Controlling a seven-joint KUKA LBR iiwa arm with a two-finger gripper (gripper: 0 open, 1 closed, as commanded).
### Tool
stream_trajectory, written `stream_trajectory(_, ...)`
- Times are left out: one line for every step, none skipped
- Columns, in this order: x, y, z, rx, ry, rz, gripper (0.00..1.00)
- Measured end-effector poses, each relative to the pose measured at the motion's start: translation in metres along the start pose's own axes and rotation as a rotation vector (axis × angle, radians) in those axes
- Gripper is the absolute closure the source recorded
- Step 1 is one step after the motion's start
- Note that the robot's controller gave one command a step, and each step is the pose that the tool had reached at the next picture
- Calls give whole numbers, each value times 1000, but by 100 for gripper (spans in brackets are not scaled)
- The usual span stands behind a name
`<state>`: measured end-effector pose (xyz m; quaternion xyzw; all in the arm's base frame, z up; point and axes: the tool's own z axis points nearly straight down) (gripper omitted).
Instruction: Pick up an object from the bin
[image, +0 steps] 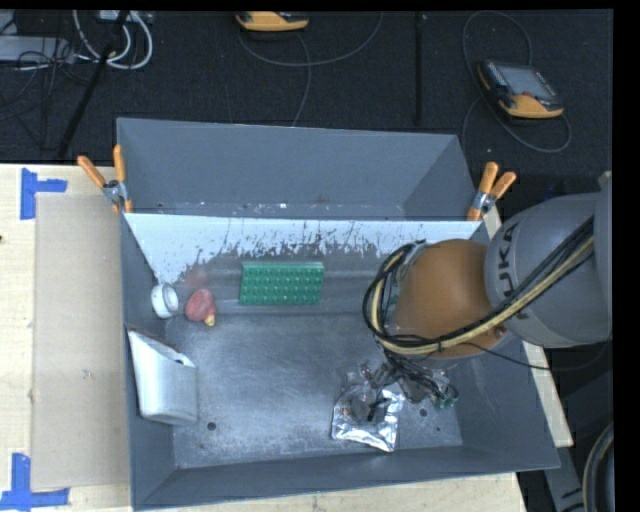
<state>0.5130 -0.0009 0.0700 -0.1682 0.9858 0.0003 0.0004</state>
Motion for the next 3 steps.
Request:
stream_trajectory(15,30,-135,2,-6,5,100)
stream_trajectory(-6,11,-51,-2,7,-87,100)
stream_trajectory(-10,19,-224,4,-8,-103,100)
